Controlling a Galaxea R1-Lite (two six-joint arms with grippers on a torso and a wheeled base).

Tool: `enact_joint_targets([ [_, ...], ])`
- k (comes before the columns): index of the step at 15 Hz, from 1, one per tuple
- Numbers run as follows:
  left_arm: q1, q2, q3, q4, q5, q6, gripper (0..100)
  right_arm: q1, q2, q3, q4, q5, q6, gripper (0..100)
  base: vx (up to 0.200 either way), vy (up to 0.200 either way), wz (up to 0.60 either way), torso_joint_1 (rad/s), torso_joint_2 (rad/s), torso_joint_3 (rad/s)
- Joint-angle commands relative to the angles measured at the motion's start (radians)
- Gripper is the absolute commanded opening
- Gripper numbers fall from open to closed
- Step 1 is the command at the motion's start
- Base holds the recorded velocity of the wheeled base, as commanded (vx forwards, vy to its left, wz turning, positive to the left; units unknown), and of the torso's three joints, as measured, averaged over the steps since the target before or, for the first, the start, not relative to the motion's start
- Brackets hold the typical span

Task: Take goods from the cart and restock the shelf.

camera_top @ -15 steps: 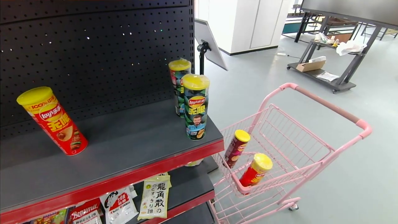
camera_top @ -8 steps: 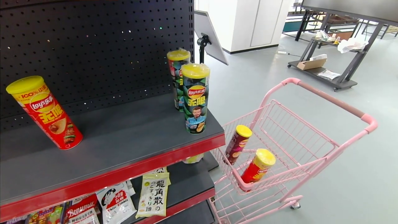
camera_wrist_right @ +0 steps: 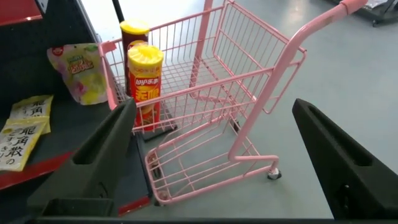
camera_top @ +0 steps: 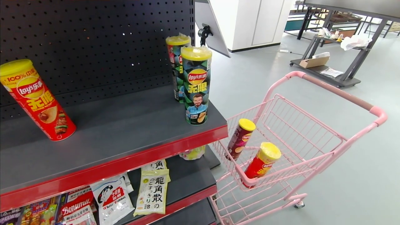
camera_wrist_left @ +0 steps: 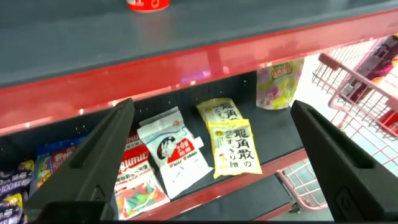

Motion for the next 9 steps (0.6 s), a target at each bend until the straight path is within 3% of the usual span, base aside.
enact_joint_targets([
  [1,0.000,0.000,0.000,0.000,0.001,0.000,100,0.000,0.000,0.000,0.001,0.000,-0.001,100,0.000,0.000,0.00,-0.159,0.39,0.242],
  [9,0.000,0.000,0.000,0.000,0.001,0.000,100,0.000,0.000,0.000,0.001,0.000,-0.005,100,0.000,0.000,0.00,-0.174,0.50,0.328],
])
